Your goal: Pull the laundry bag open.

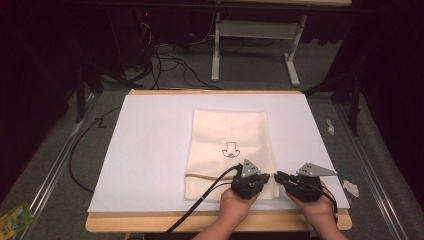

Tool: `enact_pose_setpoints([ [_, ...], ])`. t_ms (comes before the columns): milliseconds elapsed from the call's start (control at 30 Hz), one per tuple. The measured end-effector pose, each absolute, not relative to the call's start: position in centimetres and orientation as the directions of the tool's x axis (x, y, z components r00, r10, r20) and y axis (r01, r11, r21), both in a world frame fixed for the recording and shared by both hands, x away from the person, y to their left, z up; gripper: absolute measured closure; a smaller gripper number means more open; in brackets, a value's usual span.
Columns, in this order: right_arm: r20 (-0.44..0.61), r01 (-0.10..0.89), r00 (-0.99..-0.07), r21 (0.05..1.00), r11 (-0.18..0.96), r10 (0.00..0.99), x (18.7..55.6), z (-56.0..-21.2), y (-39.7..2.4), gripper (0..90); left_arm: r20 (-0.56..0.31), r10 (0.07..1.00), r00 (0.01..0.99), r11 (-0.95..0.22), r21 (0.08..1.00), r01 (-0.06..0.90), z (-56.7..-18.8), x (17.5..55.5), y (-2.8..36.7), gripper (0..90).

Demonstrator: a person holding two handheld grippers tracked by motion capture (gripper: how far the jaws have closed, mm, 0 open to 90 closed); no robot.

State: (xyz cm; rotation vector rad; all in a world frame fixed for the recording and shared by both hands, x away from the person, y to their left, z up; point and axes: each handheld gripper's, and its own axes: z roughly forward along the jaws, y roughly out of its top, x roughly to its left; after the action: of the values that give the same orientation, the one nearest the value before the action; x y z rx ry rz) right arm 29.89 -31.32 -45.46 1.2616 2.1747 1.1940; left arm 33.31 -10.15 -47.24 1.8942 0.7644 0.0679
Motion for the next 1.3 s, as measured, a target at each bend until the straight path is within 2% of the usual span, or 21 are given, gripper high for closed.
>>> enact_pose_setpoints([
  [133,0.090,0.528,-0.539,0.810,0.254,0.837,29.8,-45.2,-31.2,84.4,-0.282,0.542,0.792,-0.255,0.843,0.475,-47.2,33.3,-10.1,87.5],
  [400,0.070,0.507,-0.536,0.824,0.254,0.841,29.4,-44.6,-30.5,86.3,-0.403,0.549,0.732,-0.169,0.804,0.569,-47.3,33.5,-9.2,87.8],
  [500,0.090,0.513,-0.540,0.823,0.243,0.837,29.5,-44.6,-30.7,86.5,-0.393,0.544,0.742,-0.181,0.808,0.560,-47.2,33.4,-9.0,87.9],
  [600,0.106,0.531,-0.540,0.813,0.240,0.835,29.6,-44.7,-30.7,85.6,-0.326,0.540,0.776,-0.226,0.832,0.507,-47.2,33.0,-9.1,87.8],
  [867,0.181,0.546,-0.512,0.823,0.156,0.840,30.2,-44.9,-30.8,77.8,-0.333,0.540,0.773,-0.239,0.820,0.520,-47.5,33.0,-9.3,87.7],
  [900,0.206,0.573,-0.505,0.806,0.147,0.838,30.6,-45.3,-30.7,75.4,-0.327,0.543,0.773,-0.242,0.821,0.517,-47.6,33.0,-9.3,87.7],
  [967,0.211,0.577,-0.505,0.804,0.145,0.837,30.7,-45.5,-30.6,76.0,-0.331,0.544,0.771,-0.239,0.820,0.520,-47.6,33.0,-9.2,87.7],
  [1000,0.222,0.585,-0.511,0.798,0.146,0.831,30.8,-45.6,-30.6,82.4,-0.327,0.545,0.772,-0.239,0.822,0.517,-47.7,33.0,-9.2,87.7],
  [1067,0.203,0.574,-0.521,0.802,0.164,0.829,30.7,-45.4,-30.5,86.7,-0.330,0.547,0.770,-0.239,0.819,0.521,-47.6,33.1,-9.2,87.7],
  [1167,0.128,0.539,-0.528,0.814,0.215,0.840,30.3,-45.0,-30.0,87.8,-0.347,0.546,0.763,-0.228,0.815,0.533,-47.5,33.2,-9.2,87.7],
  [1300,0.096,0.517,-0.525,0.825,0.228,0.846,29.9,-44.6,-30.0,88.4,-0.342,0.547,0.764,-0.232,0.815,0.531,-47.4,33.1,-9.0,87.7],
])
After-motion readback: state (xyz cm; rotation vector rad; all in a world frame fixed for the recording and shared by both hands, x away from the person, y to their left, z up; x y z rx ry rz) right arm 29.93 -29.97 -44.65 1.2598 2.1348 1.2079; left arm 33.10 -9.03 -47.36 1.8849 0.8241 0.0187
